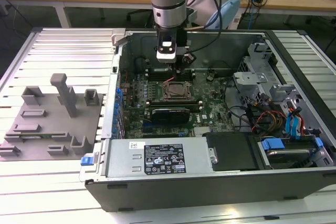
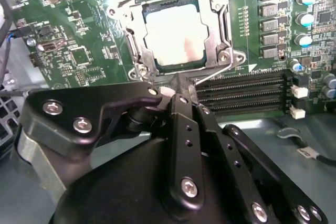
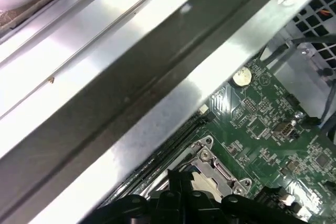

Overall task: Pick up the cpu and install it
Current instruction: 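Install the first cpu locking lever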

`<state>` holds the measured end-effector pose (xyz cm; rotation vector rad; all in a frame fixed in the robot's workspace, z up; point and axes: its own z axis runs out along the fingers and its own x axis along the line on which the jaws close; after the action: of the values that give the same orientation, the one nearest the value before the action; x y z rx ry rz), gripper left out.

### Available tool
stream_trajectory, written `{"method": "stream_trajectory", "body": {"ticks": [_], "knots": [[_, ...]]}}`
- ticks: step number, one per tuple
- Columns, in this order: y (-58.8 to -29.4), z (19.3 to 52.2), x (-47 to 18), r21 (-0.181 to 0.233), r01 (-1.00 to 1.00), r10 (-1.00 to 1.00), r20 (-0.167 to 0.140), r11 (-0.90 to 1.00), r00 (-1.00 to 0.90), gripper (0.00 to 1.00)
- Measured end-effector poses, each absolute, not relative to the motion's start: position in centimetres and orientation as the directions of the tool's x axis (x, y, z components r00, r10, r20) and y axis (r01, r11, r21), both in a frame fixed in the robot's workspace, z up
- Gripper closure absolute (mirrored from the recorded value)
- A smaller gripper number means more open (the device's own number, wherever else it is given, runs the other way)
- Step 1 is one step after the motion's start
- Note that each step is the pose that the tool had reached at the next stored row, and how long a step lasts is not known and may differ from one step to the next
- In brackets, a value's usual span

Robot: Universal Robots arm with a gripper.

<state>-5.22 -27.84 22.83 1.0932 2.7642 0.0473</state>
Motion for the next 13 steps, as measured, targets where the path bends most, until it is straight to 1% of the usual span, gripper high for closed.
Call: {"method": "stream_trajectory", "body": {"ticks": [7,13], "knots": [[-27.84,23.41,-5.22,0.092,0.675,0.680,-0.144,0.732,-0.719,0.89],[-27.85,23.40,-5.22,0.092,0.602,0.609,-0.144,0.793,-0.780,0.89]]}}
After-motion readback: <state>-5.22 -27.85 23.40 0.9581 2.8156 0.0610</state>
